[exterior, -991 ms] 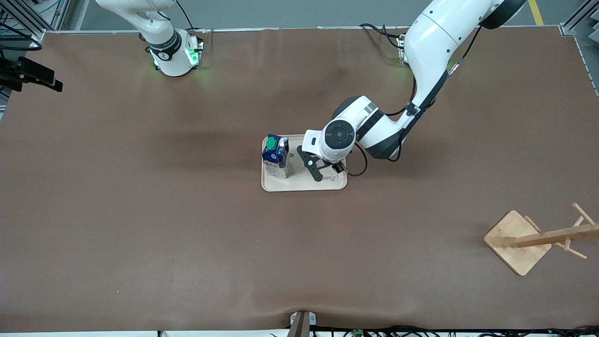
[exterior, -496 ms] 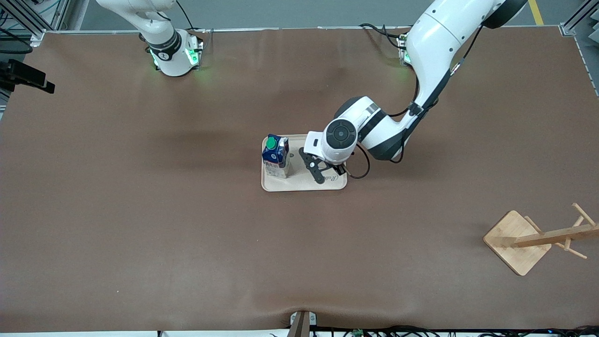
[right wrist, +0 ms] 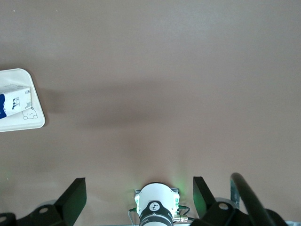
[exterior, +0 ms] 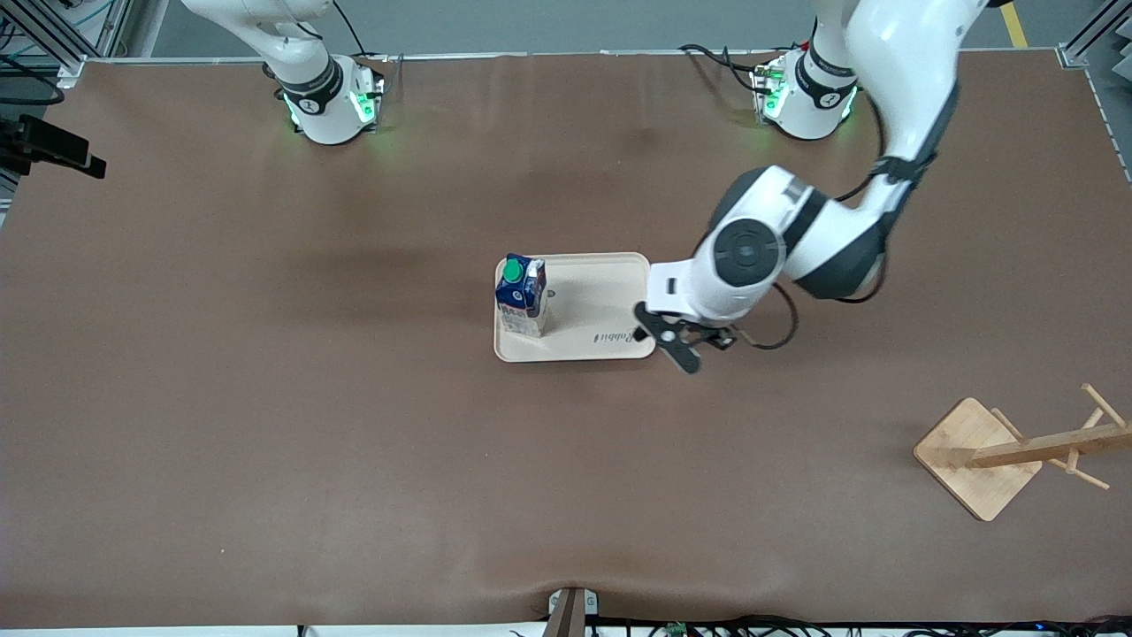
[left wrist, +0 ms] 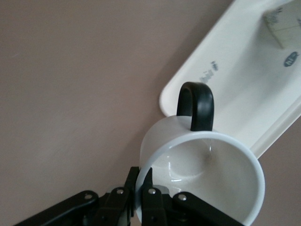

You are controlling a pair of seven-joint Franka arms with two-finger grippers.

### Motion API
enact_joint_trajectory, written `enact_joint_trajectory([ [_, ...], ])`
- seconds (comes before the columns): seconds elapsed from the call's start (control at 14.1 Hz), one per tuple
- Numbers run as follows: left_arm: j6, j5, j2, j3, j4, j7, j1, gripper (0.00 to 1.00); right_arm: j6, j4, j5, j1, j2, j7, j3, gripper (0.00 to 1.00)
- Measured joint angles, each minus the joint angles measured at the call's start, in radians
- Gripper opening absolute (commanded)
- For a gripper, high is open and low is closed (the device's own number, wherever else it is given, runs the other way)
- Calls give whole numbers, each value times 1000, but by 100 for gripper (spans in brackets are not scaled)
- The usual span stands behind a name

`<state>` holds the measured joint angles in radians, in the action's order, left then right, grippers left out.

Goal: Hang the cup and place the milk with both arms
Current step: 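Carry the mug with the left gripper toward the wooden stand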

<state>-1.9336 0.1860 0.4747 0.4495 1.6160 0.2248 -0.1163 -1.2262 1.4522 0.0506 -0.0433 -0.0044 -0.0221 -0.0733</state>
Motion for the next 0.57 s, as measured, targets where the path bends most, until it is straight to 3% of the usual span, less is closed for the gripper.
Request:
enact_joint_trajectory([
  [0.21,120,0,-54,-1,-59,-3,108,0,0,0,0,7,30,0,6,100],
  [0.57,258,0,-85,1,-154,154,277,0,0,3,0,37,87,-1,11,100],
])
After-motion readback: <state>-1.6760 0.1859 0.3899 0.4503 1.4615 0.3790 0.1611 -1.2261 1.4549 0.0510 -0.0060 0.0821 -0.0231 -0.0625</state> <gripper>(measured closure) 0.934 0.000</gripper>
